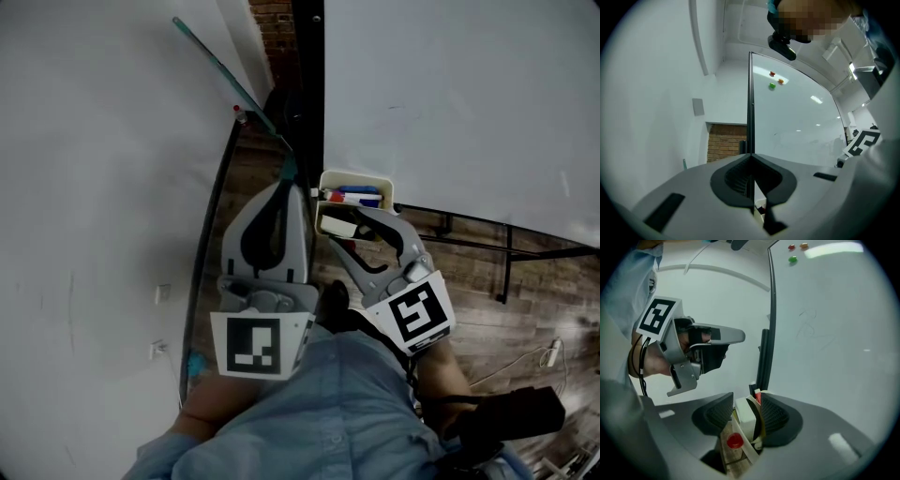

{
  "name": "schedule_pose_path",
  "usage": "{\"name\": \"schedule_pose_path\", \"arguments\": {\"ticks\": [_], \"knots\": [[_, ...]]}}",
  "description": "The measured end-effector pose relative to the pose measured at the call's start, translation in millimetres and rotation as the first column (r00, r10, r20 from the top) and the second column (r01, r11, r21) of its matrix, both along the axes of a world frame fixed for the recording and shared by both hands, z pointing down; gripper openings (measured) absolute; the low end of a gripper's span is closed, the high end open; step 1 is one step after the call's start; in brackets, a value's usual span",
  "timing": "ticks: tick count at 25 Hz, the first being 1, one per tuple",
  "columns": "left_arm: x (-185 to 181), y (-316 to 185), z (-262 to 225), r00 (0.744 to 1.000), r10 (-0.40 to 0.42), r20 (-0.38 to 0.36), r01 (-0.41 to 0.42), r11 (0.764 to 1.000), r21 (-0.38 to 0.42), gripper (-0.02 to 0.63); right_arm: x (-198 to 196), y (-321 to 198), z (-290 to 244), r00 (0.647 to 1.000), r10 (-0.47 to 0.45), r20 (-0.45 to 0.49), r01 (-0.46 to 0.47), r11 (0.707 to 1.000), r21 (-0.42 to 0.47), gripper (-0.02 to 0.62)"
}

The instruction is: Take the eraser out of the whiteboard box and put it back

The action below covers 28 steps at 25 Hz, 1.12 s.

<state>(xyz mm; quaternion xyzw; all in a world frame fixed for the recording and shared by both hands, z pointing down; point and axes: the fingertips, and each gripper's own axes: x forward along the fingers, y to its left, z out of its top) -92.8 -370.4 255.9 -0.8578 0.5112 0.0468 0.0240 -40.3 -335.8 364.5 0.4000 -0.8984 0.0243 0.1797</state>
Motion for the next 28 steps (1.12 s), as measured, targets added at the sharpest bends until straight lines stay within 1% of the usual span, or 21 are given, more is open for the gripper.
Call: {"name": "schedule_pose_path", "arguments": {"ticks": [5, 10, 13, 16, 21, 25, 28], "knots": [[0, -11, 12, 1.0, 0.001, -0.002, -0.001, 1.0, -0.025, 0.005, -3, -4, 23, 0.997, -0.031, -0.077, 0.028, 0.999, -0.041, 0.181], [2, -20, 26, 1.0, 0.0, -0.001, 0.0, 0.999, -0.045, 0.005, -4, -6, 33, 0.987, -0.034, -0.156, 0.027, 0.998, -0.047, 0.178], [6, -21, 28, 1.0, 0.004, -0.002, -0.004, 0.999, -0.047, 0.005, -4, -8, 37, 0.981, -0.031, -0.192, 0.022, 0.999, -0.05, 0.156], [8, -19, 25, 1.0, 0.003, -0.001, -0.003, 0.999, -0.044, 0.005, -3, -9, 36, 0.984, -0.031, -0.174, 0.02, 0.998, -0.067, 0.138], [6, -13, 16, 1.0, -0.014, 0.009, 0.014, 0.999, -0.033, 0.005, -1, -7, 17, 0.996, -0.032, -0.085, 0.027, 0.998, -0.065, 0.132], [0, -5, 4, 0.999, -0.044, 0.013, 0.044, 0.999, -0.016, 0.005, 3, 0, -7, 0.998, -0.045, -0.048, 0.042, 0.998, -0.044, 0.132], [-3, 0, -6, 0.998, -0.061, 0.015, 0.061, 0.998, 0.01, 0.005, 4, 4, -27, 0.998, -0.059, -0.02, 0.059, 0.998, -0.008, 0.132]]}}
